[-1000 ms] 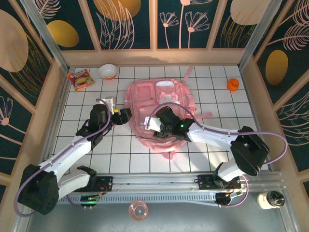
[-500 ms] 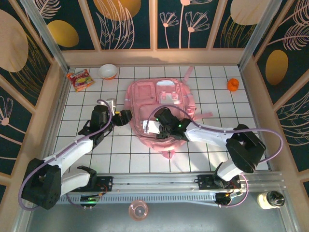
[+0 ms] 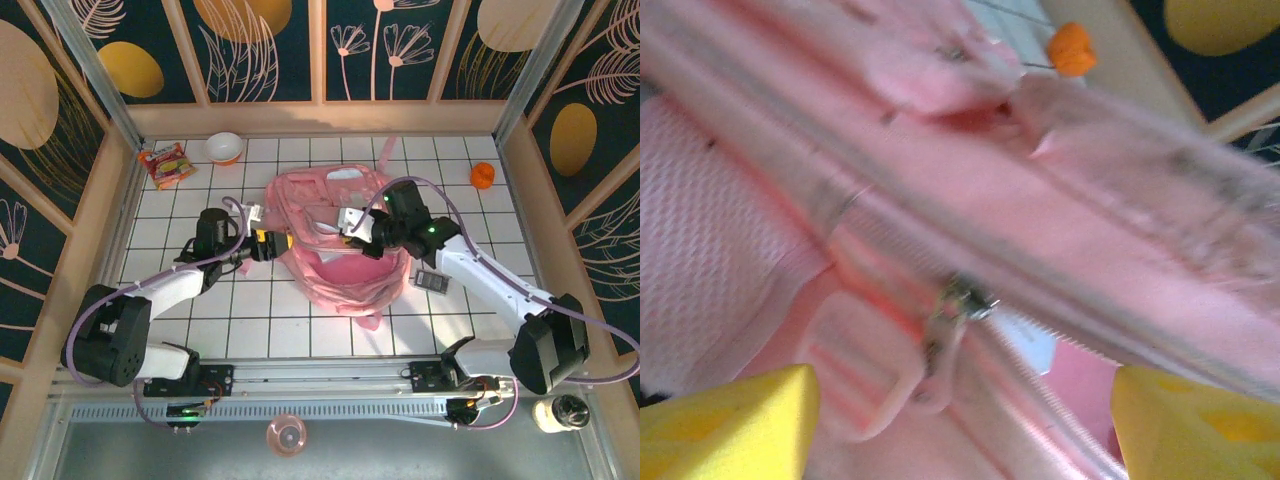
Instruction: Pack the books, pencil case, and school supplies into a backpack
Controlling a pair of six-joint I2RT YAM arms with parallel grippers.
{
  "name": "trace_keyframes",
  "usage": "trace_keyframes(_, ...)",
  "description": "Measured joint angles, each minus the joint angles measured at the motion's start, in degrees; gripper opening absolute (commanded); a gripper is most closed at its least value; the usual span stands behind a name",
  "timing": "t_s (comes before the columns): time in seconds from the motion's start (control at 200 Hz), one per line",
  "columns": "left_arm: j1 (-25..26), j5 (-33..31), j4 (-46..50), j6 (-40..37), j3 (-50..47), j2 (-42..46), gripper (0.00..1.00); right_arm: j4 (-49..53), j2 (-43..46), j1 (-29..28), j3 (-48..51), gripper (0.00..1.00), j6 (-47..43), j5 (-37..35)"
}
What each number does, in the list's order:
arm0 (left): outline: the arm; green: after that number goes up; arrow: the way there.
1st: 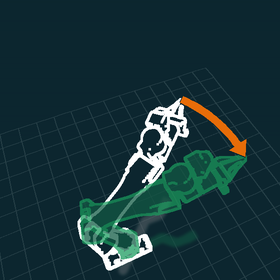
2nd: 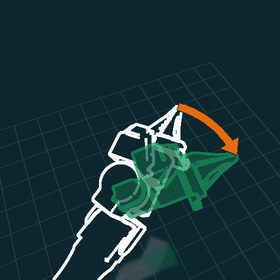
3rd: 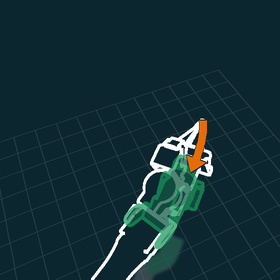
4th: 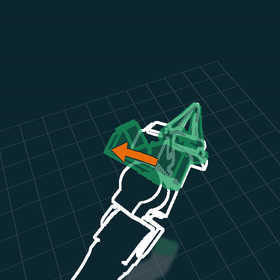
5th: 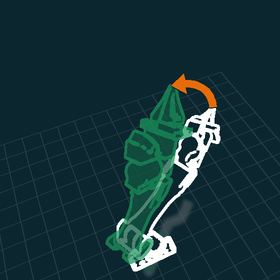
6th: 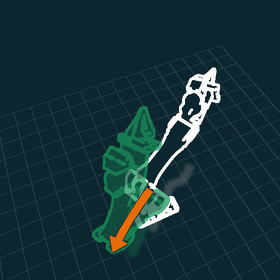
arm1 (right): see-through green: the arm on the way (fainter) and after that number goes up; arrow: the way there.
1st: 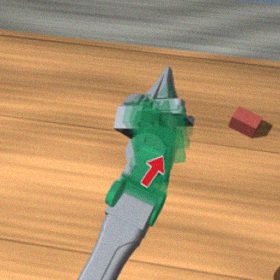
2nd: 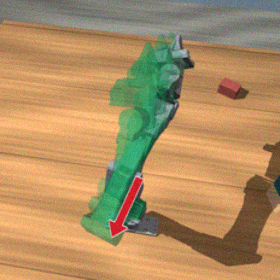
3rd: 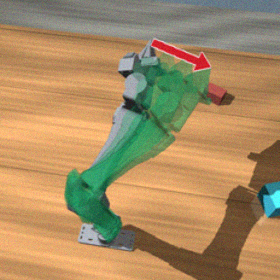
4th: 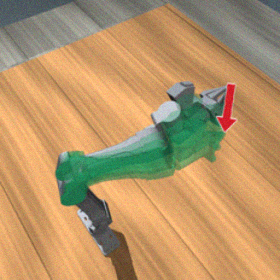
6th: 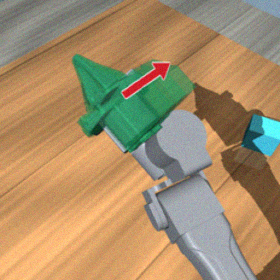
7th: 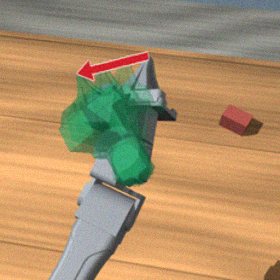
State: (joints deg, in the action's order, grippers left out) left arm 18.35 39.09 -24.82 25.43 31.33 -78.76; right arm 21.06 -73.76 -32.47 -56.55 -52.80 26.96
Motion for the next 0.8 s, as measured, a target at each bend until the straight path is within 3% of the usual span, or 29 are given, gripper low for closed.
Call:
trace_keyframes(0.18,0.0,4.22,-0.33,-8.74,0.0,0.96,0.78,2.51,-1.66,1.27,-1.86,0.0,-1.86,2.86)
trace_keyframes(0.435,0.02,4.52,1.46,-23.5,0.33,2.21,0.79,3.67,-2.29,2.05,-2.34,0.0,-2.82,4.72)
trace_keyframes(0.611,-0.04,5.95,5.64,-29.4,4.09,-2.95,0.73,4.55,-2.71,2.12,-3.06,0.0,-2.84,5.27)
trace_keyframes(0.796,-0.09,10.14,12.33,-34.93,10.32,-8.17,0.57,4.55,-2.71,2.16,-3.13,0.0,-2.78,5.29)
